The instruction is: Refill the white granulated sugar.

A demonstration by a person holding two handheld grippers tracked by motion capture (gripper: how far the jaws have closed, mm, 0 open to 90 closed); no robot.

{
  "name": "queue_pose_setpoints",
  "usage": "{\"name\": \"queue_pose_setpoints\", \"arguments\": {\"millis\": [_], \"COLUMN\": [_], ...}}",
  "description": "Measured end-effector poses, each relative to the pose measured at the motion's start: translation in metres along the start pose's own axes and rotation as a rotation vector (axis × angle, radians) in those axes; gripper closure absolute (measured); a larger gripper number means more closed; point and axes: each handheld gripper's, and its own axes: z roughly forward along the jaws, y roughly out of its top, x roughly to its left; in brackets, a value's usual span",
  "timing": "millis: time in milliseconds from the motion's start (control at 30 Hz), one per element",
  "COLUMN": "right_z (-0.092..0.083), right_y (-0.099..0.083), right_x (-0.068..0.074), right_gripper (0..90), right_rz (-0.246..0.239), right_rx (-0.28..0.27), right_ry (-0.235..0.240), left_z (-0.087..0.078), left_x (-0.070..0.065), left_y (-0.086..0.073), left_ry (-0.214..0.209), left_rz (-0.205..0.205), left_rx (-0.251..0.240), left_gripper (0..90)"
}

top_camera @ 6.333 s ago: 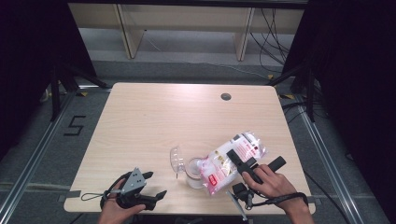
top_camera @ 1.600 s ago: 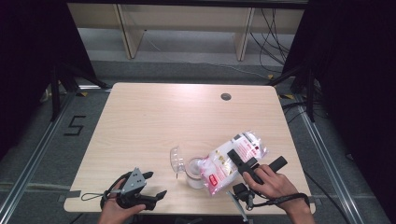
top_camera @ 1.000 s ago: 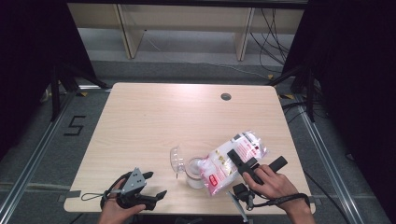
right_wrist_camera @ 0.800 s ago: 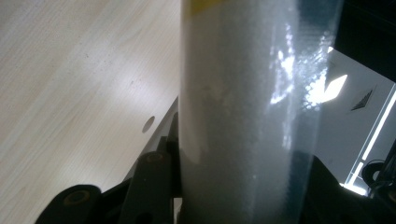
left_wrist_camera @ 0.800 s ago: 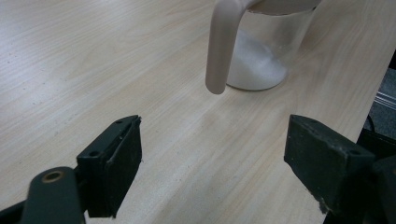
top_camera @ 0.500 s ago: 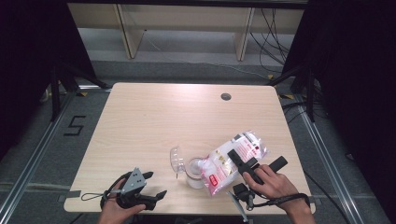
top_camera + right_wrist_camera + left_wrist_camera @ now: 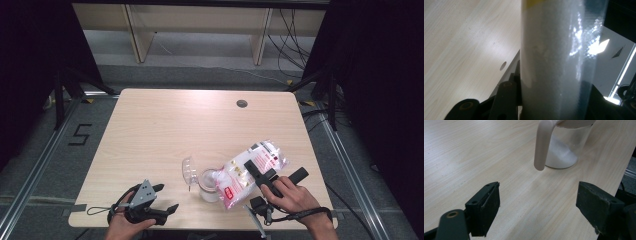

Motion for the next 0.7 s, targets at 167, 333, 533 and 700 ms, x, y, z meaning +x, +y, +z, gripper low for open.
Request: {"name": "queue_pose_setpoints", "arguments": {"millis": [167, 333, 533, 700], "right_z": [-0.0001, 0.0002, 0.0003, 0.0007], "right_y": [-0.0001, 0.0002, 0.0008, 0.0012], "right_x": [-0.0002, 0.0001, -0.0001, 0.0004], "right_gripper": [68.2, 68.5, 68.9, 69.2], "right_rz": [0.002, 0.001, -0.002, 0.003], "right_rx": [0.000, -0.003, -0.005, -0.010], "right_ry": [-0.001, 0.002, 0.003, 0.006], "left_z": [-0.0002, 0.0000, -0.0001, -0.0003], "left_x": [0.0008, 0.0005, 0.0006, 0.0005], "left_y": [0.0002, 0.0001, 0.0002, 0.0003], "left_ry": [0.003, 0.003, 0.003, 0.004], "left_rz": [0.013, 0.011, 0.012, 0.013], "left_rx": [-0.005, -0.005, -0.004, -0.004], "left_gripper": [18.9, 18.9, 18.9, 18.9]}}
